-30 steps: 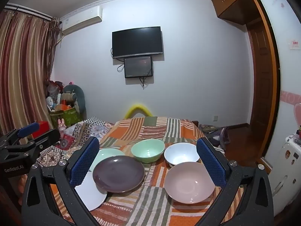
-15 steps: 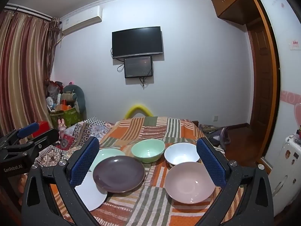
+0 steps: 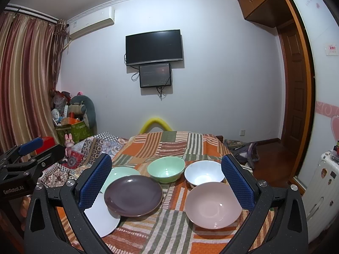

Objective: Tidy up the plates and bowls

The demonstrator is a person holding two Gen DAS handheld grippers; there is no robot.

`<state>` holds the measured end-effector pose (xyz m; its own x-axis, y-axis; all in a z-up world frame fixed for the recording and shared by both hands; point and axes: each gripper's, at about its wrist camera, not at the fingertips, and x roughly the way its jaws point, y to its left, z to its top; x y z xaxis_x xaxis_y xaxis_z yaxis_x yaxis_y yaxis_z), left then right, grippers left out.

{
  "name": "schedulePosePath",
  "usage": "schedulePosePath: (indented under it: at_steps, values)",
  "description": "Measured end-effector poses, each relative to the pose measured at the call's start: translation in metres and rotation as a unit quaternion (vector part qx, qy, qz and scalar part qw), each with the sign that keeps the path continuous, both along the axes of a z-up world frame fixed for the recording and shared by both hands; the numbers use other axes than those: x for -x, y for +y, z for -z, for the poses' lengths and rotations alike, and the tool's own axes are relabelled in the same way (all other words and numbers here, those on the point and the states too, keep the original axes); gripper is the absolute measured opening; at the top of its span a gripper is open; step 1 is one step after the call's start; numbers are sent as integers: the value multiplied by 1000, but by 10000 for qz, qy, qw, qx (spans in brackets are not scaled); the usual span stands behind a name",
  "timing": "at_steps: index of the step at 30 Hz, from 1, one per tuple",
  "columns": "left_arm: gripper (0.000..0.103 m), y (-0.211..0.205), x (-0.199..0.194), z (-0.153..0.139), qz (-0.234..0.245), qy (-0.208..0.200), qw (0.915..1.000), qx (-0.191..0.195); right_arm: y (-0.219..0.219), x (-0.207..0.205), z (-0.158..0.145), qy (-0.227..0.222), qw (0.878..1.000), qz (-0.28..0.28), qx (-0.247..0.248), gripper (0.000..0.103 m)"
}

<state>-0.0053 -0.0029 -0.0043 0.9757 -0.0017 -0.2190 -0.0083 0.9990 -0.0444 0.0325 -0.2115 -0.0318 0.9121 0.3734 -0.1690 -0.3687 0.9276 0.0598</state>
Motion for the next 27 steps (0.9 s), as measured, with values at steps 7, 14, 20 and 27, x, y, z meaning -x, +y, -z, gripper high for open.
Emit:
schedulePosePath:
  at_steps: [7,14,20,27]
  values:
    - [103,0,1,-1,5,-6,10000,-7,-1,0,0,-6,10000,-1,6,103]
    - [103,-1,1,-1,7,-7,10000,-16,0,1,0,-9,10000,1,8,103]
    - [103,-2,2,-1,1,-8,10000,-16,-1,1,-1,-9,10000,-1,13,103]
    - [103,-1,2,-1,4,-12,10000,-18,-1,1,-1,-4,10000,-6,12,103]
